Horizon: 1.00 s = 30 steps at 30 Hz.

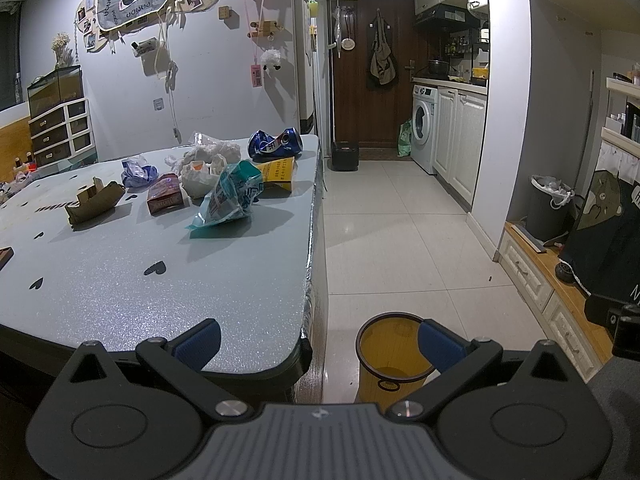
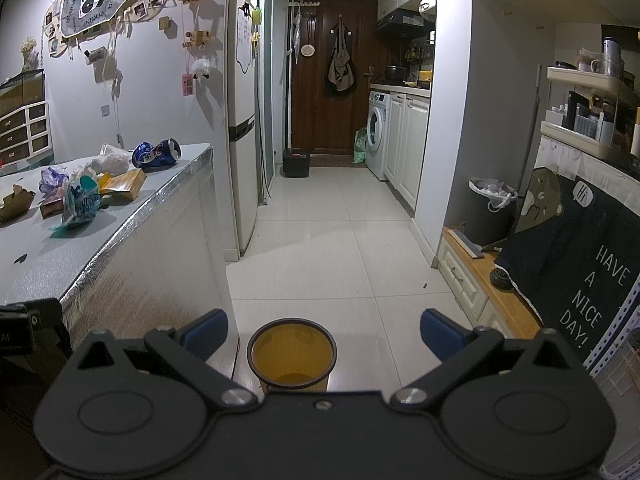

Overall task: Collect trash
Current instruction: 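Move both tools toward the trash items on the white table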

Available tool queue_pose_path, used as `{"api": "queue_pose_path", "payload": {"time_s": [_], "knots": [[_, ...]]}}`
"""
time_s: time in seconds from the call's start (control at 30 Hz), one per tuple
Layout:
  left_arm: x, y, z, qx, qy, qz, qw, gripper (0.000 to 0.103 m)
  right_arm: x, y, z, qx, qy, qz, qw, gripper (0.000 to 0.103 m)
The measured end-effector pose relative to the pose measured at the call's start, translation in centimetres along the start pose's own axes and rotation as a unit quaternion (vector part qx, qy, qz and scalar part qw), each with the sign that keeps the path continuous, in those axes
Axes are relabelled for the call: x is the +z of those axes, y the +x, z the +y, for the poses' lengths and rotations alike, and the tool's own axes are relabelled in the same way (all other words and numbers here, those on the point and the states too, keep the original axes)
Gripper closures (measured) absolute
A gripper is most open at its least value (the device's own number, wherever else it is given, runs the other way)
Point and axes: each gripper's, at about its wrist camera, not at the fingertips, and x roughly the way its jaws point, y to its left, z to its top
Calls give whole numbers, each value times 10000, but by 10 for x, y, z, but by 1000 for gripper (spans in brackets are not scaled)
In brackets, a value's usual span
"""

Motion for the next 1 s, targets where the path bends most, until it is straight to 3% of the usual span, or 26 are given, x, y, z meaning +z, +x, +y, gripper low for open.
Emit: {"api": "queue_pose_path", "payload": {"time_s": [0.37, 0.67, 1.0], "knots": [[11, 15, -2, 128, 16, -21, 9999, 0, 11, 15, -4, 121, 33, -47, 9999, 0], [34, 40, 16, 316, -128, 23, 9994, 0, 50, 47, 7, 321, 59, -253, 9991, 0], [62, 74, 54, 653, -421, 64, 9970, 0, 110, 92, 46, 938, -143, -514, 9942, 0]]}}
